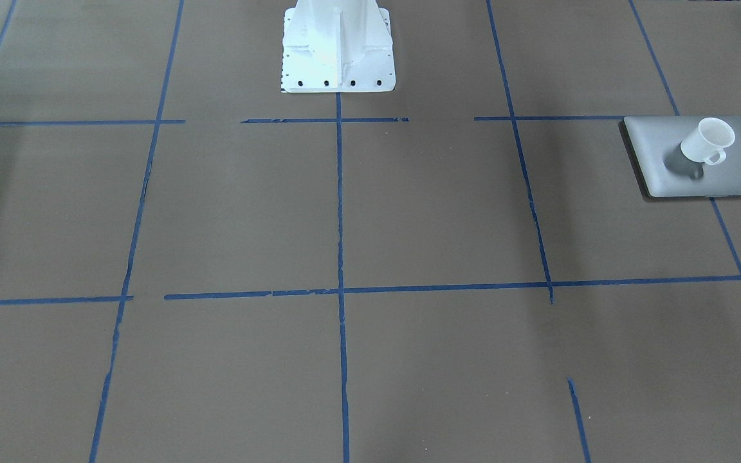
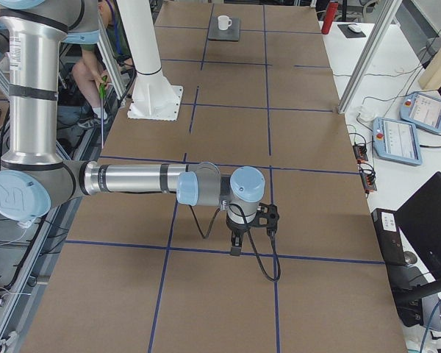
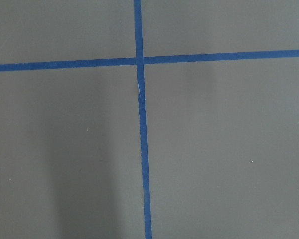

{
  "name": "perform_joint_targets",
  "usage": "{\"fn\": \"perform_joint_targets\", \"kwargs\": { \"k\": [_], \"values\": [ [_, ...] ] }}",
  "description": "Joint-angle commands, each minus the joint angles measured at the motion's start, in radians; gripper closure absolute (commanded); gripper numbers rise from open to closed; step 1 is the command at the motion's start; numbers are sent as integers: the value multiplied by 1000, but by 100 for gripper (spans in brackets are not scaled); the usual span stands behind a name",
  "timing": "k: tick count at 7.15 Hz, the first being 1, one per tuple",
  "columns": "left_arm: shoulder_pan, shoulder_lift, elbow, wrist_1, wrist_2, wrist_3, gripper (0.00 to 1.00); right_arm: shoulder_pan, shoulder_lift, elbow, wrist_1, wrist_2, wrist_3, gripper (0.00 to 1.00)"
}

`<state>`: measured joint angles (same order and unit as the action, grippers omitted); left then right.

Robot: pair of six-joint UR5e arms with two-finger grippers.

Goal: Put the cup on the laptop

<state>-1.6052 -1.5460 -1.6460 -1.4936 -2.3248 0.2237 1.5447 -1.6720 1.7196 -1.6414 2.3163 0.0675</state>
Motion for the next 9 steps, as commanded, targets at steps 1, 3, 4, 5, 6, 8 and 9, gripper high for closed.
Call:
{"fn": "perform_joint_targets", "kwargs": {
  "k": [1, 3, 4, 5, 6, 8, 9],
  "values": [
    [1, 35, -9, -2, -20, -3, 0, 0, 0, 0, 0, 0, 0, 0],
    [2, 35, -5, 1, -57, -9, 0, 0, 0, 0, 0, 0, 0, 0],
    [2, 37, -6, -1, -103, -9, 0, 0, 0, 0, 0, 0, 0, 0],
    [2, 35, -11, 1, -104, -10, 0, 0, 0, 0, 0, 0, 0, 0],
    [2, 35, -14, 1, -104, -12, 0, 0, 0, 0, 0, 0, 0, 0],
    [2, 33, -20, 1, -94, -14, 0, 0, 0, 0, 0, 0, 0, 0],
    [4, 32, -17, 1, -94, -12, 0, 0, 0, 0, 0, 0, 0, 0]
  ]
}}
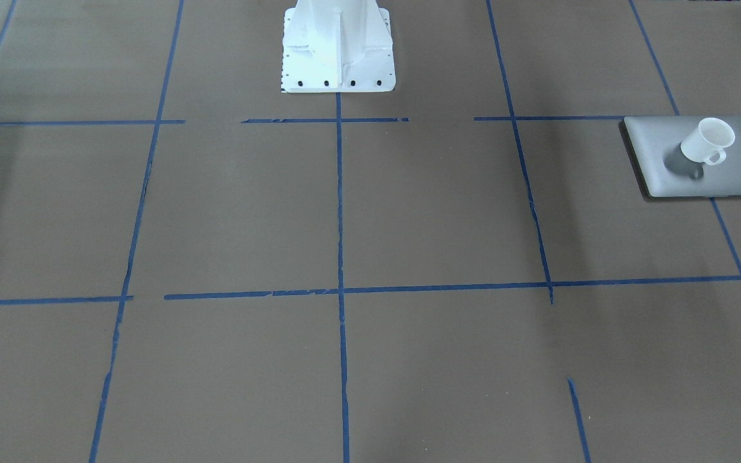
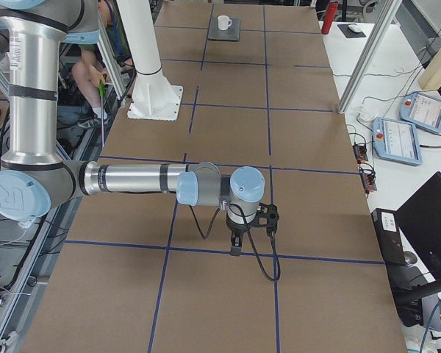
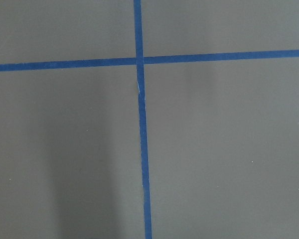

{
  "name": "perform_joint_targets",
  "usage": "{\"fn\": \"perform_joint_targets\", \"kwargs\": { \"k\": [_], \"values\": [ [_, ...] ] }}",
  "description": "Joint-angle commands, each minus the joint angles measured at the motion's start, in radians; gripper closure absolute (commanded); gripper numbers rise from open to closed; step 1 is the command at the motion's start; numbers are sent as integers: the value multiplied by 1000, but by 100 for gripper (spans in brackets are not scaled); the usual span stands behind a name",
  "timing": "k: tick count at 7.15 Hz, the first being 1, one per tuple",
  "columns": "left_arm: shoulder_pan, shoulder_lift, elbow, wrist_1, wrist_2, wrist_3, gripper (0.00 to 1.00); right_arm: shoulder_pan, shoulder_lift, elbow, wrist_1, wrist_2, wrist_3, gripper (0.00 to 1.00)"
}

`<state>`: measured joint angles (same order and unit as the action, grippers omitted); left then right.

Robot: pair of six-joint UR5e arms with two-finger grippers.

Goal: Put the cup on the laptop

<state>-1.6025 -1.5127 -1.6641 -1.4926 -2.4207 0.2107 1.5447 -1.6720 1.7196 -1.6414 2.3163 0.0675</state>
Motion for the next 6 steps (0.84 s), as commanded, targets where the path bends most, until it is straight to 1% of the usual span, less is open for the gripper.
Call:
{"fn": "perform_joint_targets", "kwargs": {
  "k": [1, 6],
  "values": [
    [0, 0, -2, 0, 2, 1, 0, 0, 0, 0, 0, 0, 0, 0],
    [0, -12, 0, 0, 5, 10, 0, 0, 0, 0, 0, 0, 0, 0]
  ]
}}
